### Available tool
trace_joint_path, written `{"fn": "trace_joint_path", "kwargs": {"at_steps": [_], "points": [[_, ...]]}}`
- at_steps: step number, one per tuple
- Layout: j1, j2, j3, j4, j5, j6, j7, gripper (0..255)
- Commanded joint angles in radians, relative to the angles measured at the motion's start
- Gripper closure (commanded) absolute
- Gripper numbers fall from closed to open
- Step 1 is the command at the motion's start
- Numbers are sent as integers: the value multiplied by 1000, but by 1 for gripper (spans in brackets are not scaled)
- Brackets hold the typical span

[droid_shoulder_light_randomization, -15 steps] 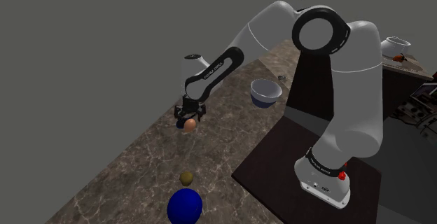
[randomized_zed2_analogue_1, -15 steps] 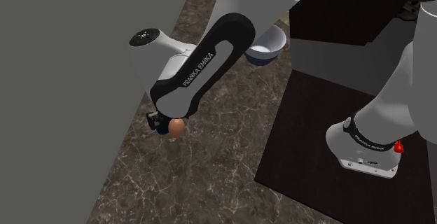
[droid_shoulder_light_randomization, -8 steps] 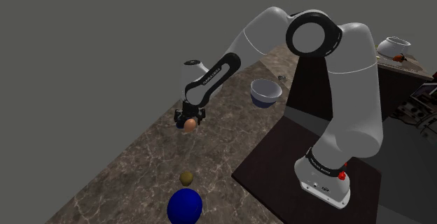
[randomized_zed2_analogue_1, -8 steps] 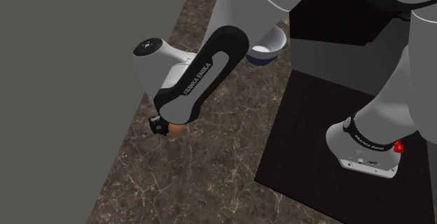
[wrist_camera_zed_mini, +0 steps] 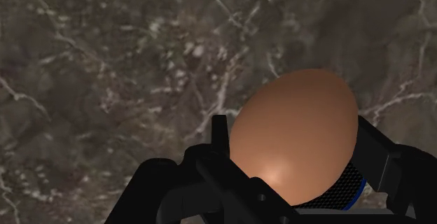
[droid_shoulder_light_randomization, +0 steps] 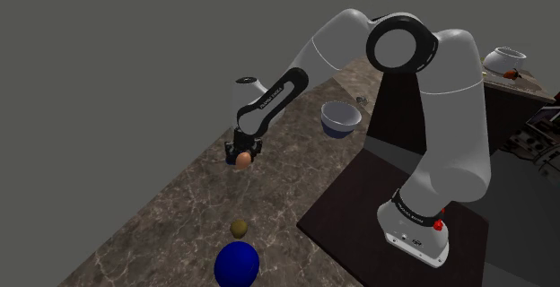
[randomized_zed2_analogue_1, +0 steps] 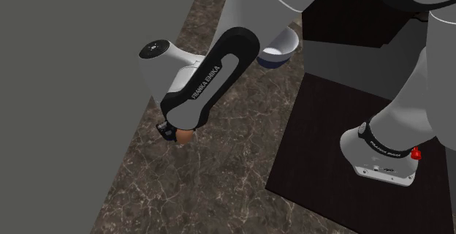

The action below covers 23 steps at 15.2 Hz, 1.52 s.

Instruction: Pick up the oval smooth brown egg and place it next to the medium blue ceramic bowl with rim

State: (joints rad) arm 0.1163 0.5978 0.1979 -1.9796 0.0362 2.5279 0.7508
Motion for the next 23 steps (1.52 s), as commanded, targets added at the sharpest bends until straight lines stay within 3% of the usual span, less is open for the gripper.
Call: {"fn": "trace_joint_path", "kwargs": {"at_steps": [1,6,23], "points": [[0,0,0,0,0,0,0,255],[0,0,0,0,0,0,0,255],[-19,-179,22,-11,26,-166,2,255]]}}
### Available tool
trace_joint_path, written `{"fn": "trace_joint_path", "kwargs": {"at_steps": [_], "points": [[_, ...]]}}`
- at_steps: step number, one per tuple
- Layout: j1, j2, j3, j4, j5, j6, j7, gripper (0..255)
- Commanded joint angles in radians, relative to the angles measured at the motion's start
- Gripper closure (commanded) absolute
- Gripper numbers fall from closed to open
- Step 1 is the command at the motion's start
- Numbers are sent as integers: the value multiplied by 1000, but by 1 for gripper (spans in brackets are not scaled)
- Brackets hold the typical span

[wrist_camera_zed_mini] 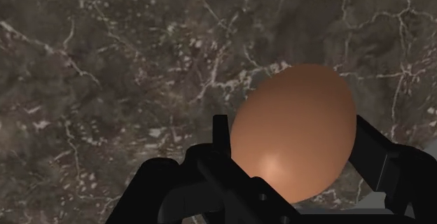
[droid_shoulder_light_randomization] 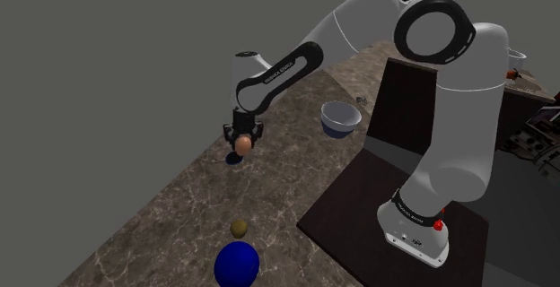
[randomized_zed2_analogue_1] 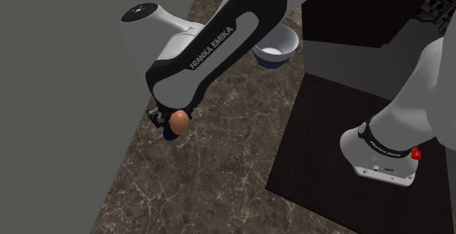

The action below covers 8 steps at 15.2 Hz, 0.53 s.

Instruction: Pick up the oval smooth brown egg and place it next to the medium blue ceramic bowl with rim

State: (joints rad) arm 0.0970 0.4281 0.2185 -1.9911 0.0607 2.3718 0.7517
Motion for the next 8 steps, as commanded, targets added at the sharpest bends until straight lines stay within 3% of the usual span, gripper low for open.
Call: {"fn": "trace_joint_path", "kwargs": {"at_steps": [1,8], "points": [[-1,-19,2,2,3,-21,1,255],[-7,-80,8,17,13,-97,3,255]]}}
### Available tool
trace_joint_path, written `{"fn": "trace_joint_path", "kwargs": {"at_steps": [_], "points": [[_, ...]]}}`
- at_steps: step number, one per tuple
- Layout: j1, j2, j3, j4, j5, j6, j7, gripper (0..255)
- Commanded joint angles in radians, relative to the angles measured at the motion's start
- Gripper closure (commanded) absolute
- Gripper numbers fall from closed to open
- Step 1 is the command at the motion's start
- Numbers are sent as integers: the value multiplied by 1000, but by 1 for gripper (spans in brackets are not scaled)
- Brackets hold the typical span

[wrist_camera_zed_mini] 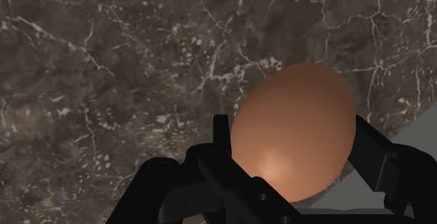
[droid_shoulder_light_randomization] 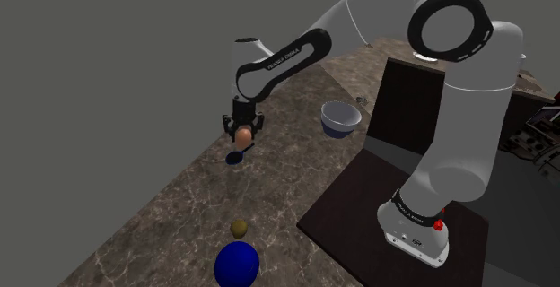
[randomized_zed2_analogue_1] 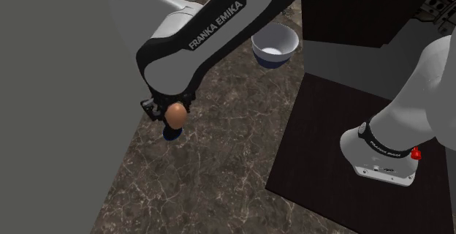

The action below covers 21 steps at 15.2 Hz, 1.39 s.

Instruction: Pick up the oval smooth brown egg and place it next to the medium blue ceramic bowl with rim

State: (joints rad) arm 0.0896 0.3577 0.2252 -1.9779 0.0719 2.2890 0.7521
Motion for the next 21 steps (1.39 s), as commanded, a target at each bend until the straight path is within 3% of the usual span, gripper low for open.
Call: {"fn": "trace_joint_path", "kwargs": {"at_steps": [1,11,21], "points": [[0,-18,2,7,3,-25,2,255],[-7,-88,7,46,14,-133,6,255],[-150,-113,-75,23,29,-159,-224,255]]}}
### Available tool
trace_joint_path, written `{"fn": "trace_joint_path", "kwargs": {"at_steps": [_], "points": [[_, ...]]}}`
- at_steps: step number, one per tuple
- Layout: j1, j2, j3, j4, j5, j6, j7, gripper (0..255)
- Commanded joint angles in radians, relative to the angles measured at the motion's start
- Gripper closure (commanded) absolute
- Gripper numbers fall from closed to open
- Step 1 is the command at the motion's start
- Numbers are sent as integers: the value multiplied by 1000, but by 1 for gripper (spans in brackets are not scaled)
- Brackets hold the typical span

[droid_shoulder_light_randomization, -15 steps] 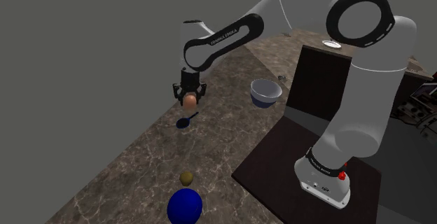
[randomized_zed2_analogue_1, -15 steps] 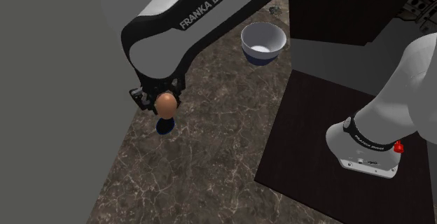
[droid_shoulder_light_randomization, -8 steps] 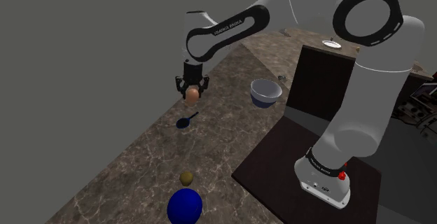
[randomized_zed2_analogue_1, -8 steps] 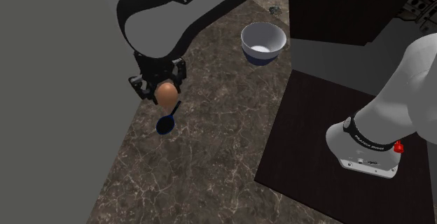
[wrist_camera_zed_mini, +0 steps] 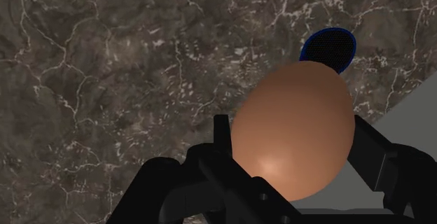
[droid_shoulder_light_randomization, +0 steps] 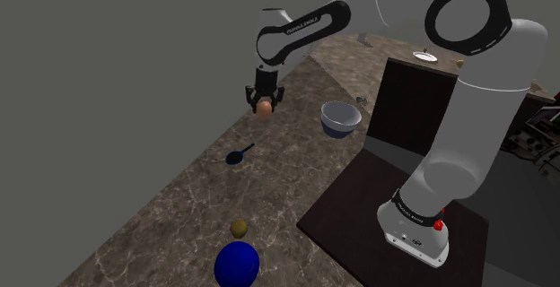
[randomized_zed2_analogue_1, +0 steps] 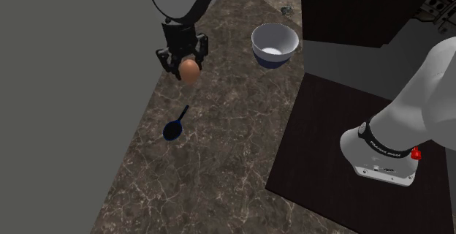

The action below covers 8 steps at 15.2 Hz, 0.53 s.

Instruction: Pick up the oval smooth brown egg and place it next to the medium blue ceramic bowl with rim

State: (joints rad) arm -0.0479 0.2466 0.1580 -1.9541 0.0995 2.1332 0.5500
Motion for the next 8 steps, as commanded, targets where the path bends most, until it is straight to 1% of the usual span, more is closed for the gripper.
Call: {"fn": "trace_joint_path", "kwargs": {"at_steps": [1,8], "points": [[-27,0,-16,3,1,-8,-44,255],[-121,38,-75,64,-2,-47,-193,255]]}}
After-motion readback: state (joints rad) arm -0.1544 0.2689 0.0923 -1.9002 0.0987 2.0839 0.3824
